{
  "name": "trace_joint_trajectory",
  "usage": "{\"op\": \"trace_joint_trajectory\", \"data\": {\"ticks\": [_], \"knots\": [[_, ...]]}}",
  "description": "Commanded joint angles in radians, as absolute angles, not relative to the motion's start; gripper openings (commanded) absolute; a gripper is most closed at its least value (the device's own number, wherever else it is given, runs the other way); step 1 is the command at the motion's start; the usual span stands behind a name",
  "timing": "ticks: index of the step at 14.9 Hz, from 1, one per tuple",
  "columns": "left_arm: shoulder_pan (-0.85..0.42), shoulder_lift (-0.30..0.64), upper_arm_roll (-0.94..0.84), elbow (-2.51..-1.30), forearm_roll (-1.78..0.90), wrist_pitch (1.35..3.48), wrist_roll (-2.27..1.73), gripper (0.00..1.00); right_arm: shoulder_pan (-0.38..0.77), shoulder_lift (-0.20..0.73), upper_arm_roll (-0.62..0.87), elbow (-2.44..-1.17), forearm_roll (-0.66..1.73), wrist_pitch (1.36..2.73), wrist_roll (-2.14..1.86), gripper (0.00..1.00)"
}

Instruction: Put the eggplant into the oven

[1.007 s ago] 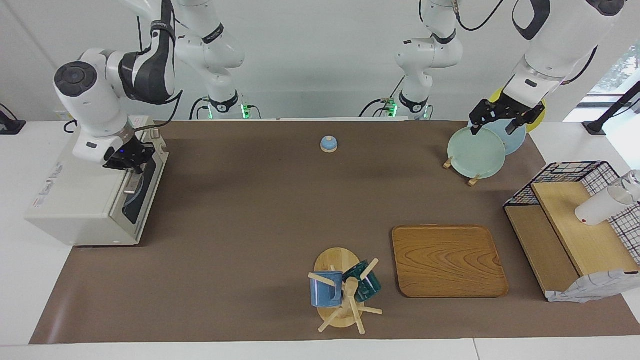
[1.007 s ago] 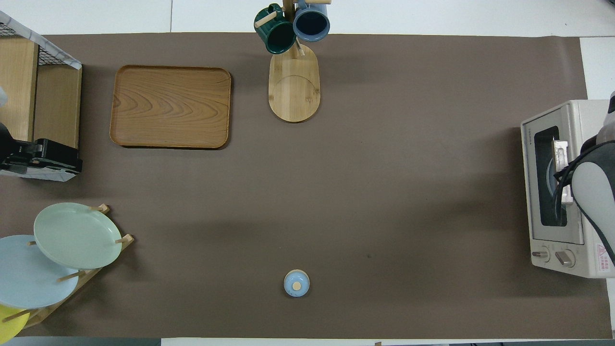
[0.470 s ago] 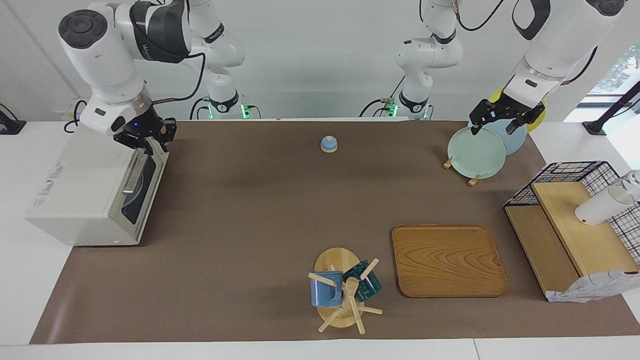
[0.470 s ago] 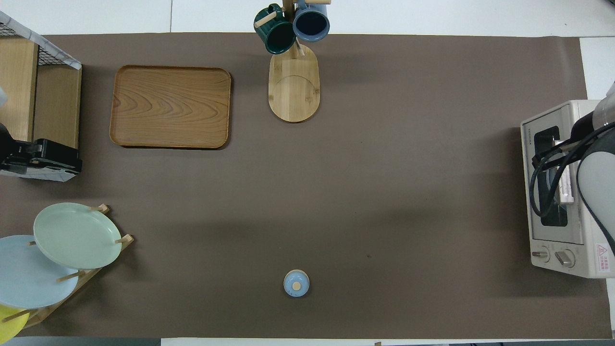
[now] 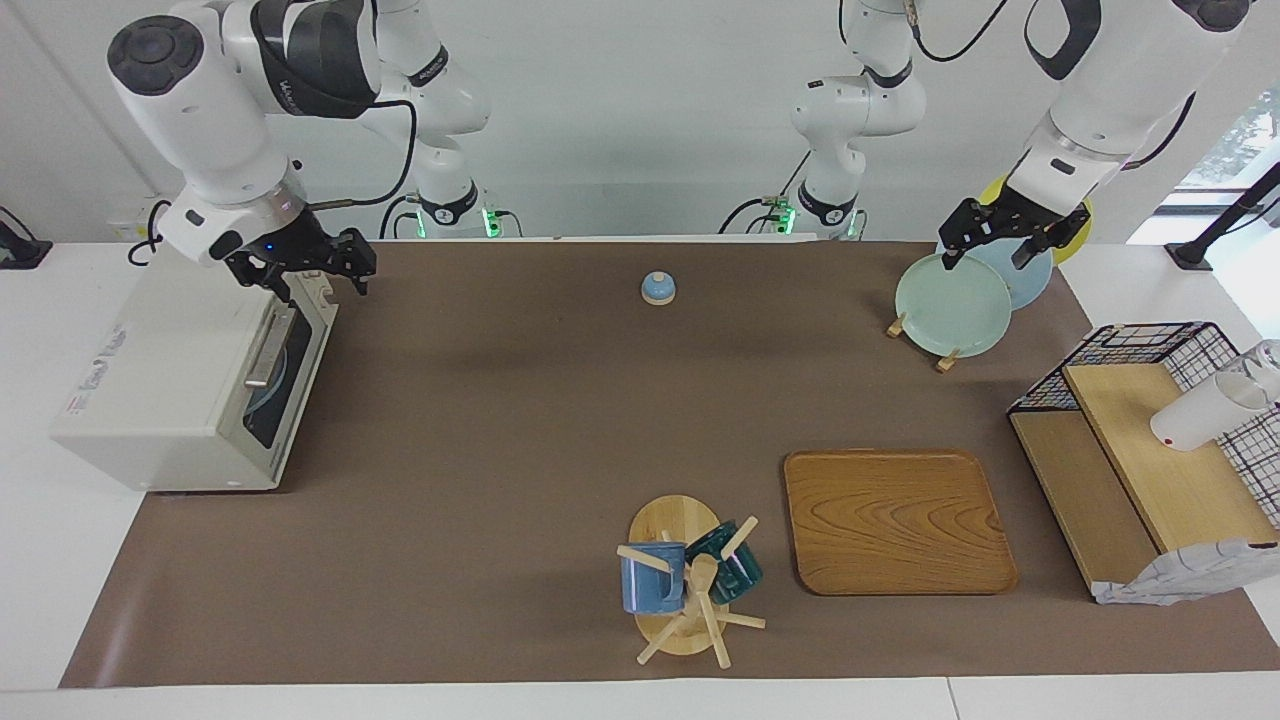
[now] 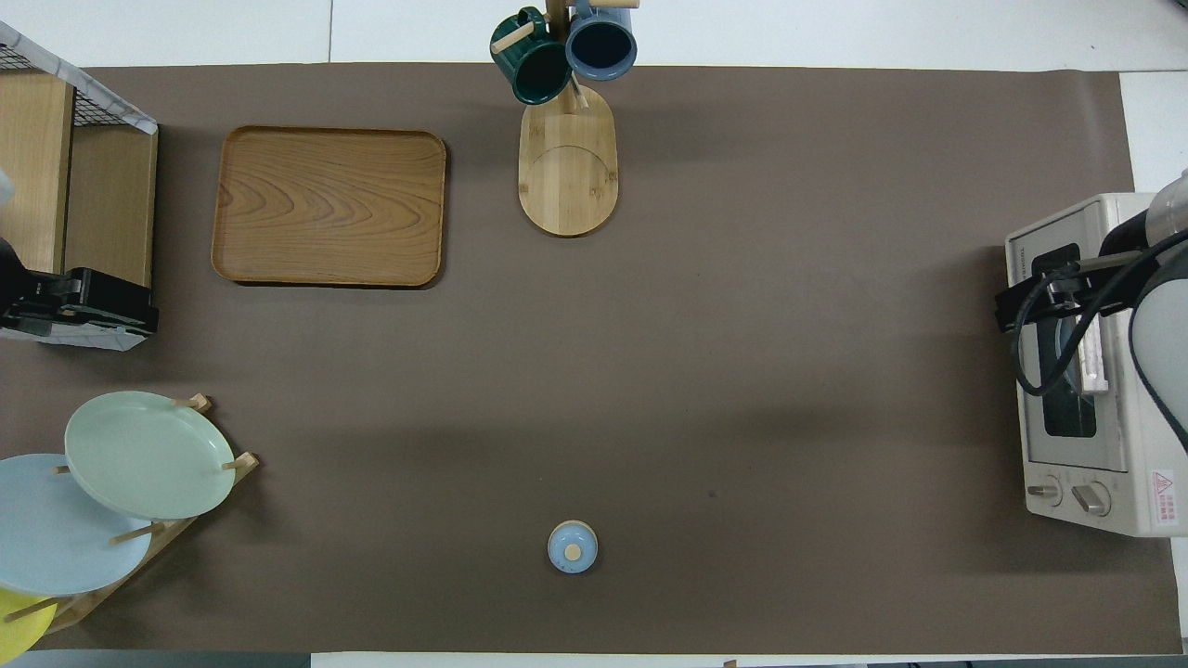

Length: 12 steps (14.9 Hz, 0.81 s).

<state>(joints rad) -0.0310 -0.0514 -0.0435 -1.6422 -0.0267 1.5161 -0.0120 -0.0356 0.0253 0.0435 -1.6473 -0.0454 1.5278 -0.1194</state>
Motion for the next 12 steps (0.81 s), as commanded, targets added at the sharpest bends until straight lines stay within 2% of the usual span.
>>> {"op": "trace_joint_trajectory", "data": {"ticks": [1,12], "knots": [[-0.015,-0.064,-0.054,-1.644,-0.020,1.511,-0.015,1.00,0.043,0.038,-0.018,-1.606,-0.031,1.494,-0.092,1.00],[-0.015,-0.064,-0.054,-1.644,-0.021,1.511,-0.015,1.00,0.043,0.029,-0.043,-1.608,-0.018,1.506,-0.095,1.00]]}}
